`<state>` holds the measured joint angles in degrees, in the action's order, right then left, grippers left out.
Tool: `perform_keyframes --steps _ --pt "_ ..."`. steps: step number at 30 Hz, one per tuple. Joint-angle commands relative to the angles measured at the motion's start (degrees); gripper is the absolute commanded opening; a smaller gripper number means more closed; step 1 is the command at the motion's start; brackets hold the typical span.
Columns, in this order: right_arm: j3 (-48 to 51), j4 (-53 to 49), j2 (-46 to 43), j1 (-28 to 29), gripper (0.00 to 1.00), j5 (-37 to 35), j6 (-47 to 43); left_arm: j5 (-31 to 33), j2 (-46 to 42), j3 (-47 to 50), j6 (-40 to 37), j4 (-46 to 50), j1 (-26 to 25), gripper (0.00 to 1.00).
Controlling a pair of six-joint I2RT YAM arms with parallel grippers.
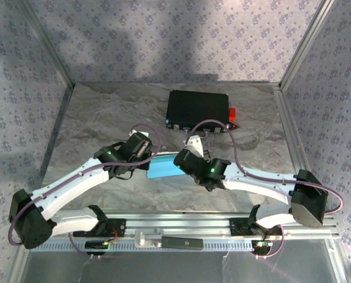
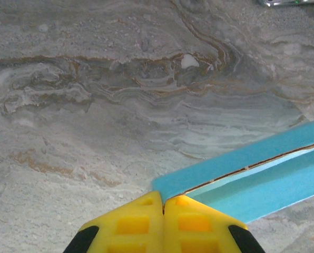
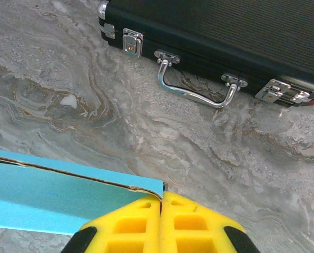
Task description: Fold the paper box
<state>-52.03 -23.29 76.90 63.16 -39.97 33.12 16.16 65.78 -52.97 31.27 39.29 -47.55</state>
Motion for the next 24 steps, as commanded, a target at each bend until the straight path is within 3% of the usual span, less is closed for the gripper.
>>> perform_keyframes --steps 1,13,24 --pt "1.8 3.4 -0.9 1.1 0.0 1.6 -1.4 -2.1 -0.7 2.5 -0.4 -4.5 -2.0 0.0" --pt "4.0 6.2 -1.2 1.3 0.0 2.5 -3.6 -1.0 -2.8 8.2 1.3 -9.8 -4.3 0.0" --pt "3.9 4.7 -2.1 1.4 0.0 2.3 -2.8 6.9 -2.7 12.8 5.0 -11.3 -9.4 0.0"
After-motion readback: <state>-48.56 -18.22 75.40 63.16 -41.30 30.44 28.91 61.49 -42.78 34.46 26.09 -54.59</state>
